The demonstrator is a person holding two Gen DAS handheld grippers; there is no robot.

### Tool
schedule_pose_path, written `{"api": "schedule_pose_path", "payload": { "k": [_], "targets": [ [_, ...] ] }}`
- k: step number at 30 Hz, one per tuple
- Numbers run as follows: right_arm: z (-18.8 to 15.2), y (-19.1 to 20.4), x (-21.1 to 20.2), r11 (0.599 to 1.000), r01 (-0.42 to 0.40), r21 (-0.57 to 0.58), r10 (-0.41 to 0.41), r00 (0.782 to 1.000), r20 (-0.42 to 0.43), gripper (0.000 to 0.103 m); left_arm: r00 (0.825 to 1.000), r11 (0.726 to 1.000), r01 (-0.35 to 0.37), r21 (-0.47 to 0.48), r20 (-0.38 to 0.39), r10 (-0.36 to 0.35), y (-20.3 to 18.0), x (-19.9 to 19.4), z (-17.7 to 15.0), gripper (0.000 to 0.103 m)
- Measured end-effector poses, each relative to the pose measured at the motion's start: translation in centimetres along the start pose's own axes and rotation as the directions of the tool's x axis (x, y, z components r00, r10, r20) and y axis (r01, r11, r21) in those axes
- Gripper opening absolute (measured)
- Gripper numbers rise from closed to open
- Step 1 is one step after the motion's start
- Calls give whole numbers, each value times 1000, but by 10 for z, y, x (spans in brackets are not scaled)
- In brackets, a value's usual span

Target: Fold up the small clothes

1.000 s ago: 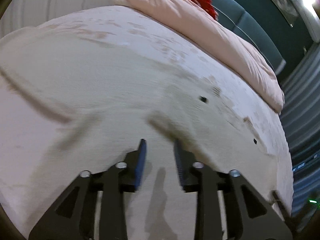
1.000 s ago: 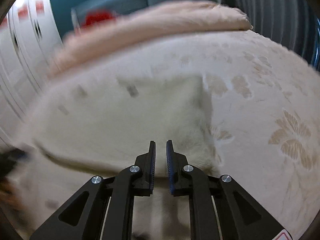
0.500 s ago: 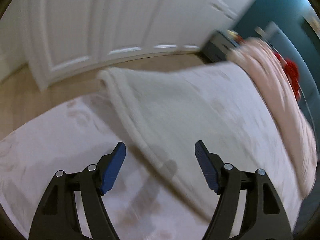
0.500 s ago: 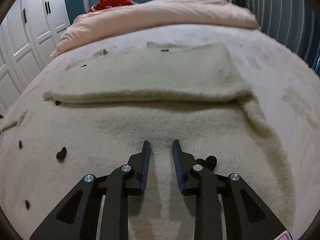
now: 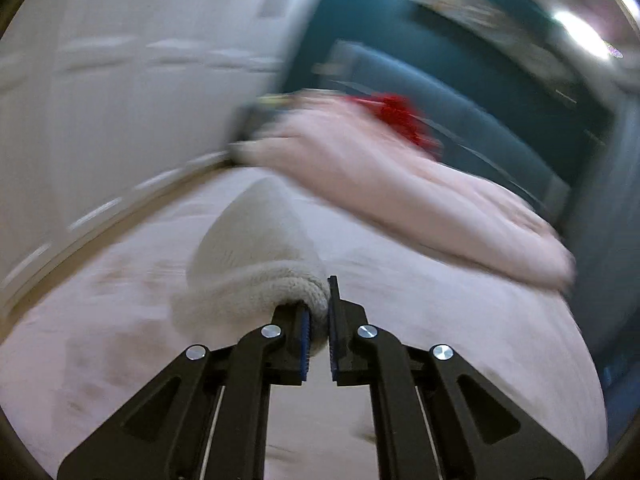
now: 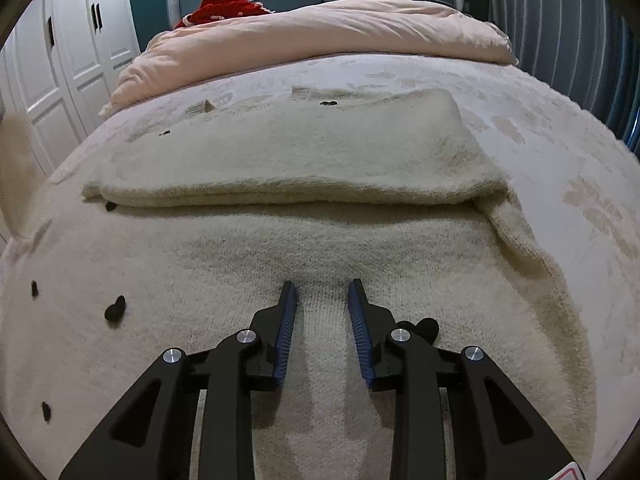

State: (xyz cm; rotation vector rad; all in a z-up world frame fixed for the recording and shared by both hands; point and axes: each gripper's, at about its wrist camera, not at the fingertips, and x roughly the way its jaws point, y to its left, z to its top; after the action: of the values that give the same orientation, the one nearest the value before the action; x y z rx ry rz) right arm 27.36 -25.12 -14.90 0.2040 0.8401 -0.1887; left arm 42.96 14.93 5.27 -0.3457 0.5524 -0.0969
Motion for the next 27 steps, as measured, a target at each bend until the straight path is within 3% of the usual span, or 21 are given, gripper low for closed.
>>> {"api": "schedule_pose_path", "payload": {
  "k": [2,5,8,9,11,13,16,18,21,22,23,24,25,26,27],
  "targets": [
    [0,-4,0,1000,-20,18,20,1000,-3,28,992,993,107,55,-73,-103,-66,0,-30,10],
    [1,-9,-1,998,-52,44,52,999,-7,28,956,980,199,-13,-215,-197,-115,11,-98,13],
    [2,-17,-1,991,-111,79,112,994,-8,37,914,981,184,-63,-356,-194,-116,26,-158,30],
    [3,-20,-1,982,-162,94,163,987,-6,48,904,984,165,-71,-389,-180,-112,26,-176,35],
    [5,-23,-4,970,-218,106,220,975,-6,54,891,987,121,-105,-427,-154,-91,23,-203,39],
    [12,-23,-10,965,-237,117,240,971,-16,59,892,985,84,-151,-428,-141,-67,15,-209,46],
    [30,-22,-24,949,-283,139,283,959,17,60,915,980,51,-195,-384,-123,-17,3,-191,55],
    [47,-17,-22,941,-300,156,301,953,18,63,929,980,-7,-200,-365,-68,6,5,-175,57],
    [65,-5,4,942,-280,185,295,954,-60,65,923,959,-42,-280,-379,-70,31,20,-163,57],
    [67,-1,12,946,-263,191,283,956,-82,60,920,949,-62,-309,-387,-66,41,25,-164,57],
    [68,5,23,952,-241,189,266,957,-115,48,917,935,-79,-346,-393,-67,50,34,-165,57],
    [68,8,28,954,-235,184,261,956,-133,9,914,927,-91,-365,-399,-68,54,41,-165,55],
    [70,15,32,958,-230,172,257,954,-154,8,910,918,-110,-381,-410,-61,58,46,-165,48],
    [75,18,27,958,-237,164,260,956,-134,7,910,909,-118,-400,-409,-62,62,51,-164,44],
    [81,21,20,957,-248,147,265,958,-107,6,915,908,-118,-401,-400,-58,57,54,-163,33]
  ]
}}
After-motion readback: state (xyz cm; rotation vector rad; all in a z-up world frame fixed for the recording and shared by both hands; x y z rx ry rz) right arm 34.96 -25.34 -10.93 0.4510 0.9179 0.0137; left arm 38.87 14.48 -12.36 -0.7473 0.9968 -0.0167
